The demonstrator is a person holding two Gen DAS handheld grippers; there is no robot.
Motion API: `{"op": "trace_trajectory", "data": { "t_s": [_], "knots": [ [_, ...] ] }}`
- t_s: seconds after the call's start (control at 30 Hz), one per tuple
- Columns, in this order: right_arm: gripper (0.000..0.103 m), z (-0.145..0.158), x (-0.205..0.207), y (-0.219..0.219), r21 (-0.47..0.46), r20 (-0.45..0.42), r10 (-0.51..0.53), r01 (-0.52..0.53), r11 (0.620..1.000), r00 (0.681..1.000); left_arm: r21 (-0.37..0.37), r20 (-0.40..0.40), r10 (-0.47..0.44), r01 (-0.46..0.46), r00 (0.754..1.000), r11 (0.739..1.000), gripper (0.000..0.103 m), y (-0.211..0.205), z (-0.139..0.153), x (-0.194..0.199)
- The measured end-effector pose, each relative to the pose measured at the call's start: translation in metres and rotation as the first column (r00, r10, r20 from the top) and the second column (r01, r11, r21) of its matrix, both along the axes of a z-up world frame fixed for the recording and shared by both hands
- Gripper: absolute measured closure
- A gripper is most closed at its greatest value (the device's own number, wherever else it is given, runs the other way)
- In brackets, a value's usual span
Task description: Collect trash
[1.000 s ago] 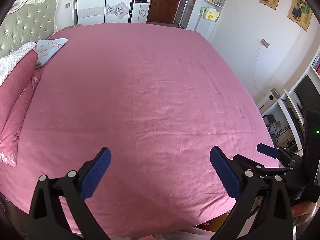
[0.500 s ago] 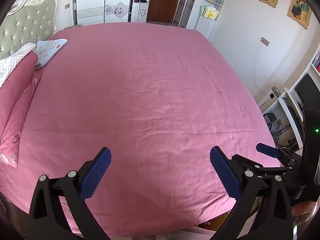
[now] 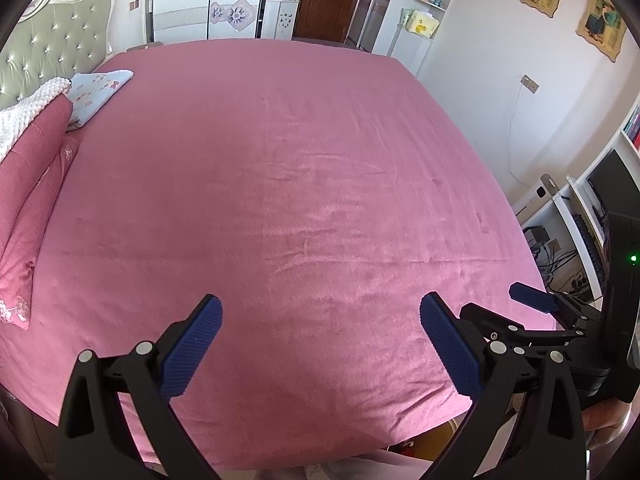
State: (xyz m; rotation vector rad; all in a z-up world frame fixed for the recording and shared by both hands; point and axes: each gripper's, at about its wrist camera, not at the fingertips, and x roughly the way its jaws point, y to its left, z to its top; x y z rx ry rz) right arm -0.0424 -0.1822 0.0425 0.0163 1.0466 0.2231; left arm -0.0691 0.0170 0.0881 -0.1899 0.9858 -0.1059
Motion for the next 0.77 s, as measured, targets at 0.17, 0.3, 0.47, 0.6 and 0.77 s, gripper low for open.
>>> {"op": "trace_trajectory", "data": {
  "t_s": [0.17, 0.3, 0.47, 0.6, 0.77],
  "knots": [
    [0.01, -0.0001, 0.0007, 0.0002, -0.004, -0.001, 0.001, -0.001, 1.0, 1.0, 0.013, 0.007, 0.006, -0.006, 1.0, 1.0, 0.004, -0.0019, 0.0001, -0.0015],
    [0.01, -0.001, 0.0011, -0.0008, 0.001, -0.006, 0.003, -0.003, 1.0, 1.0, 0.023, 0.027, 0.023, -0.024, 0.999, 0.999, 0.004, -0.0012, 0.0007, -0.0038],
    [0.01, -0.0023, 0.0017, -0.0017, 0.003, -0.007, 0.004, -0.004, 1.0, 1.0, 0.021, 0.03, 0.035, -0.036, 0.999, 0.999, 0.004, 0.0014, 0.0012, -0.0032],
    [0.01, -0.0027, 0.001, -0.0009, 0.002, -0.009, 0.005, -0.005, 1.0, 1.0, -0.03, 0.0, 0.03, -0.03, 1.0, 0.999, 0.004, 0.0056, -0.0002, 0.0006],
    [0.01, -0.0023, 0.001, 0.0009, 0.003, -0.013, 0.009, -0.009, 1.0, 1.0, -0.046, -0.012, 0.024, -0.025, 1.0, 0.999, 0.004, 0.006, -0.003, 0.0011]
  ]
}}
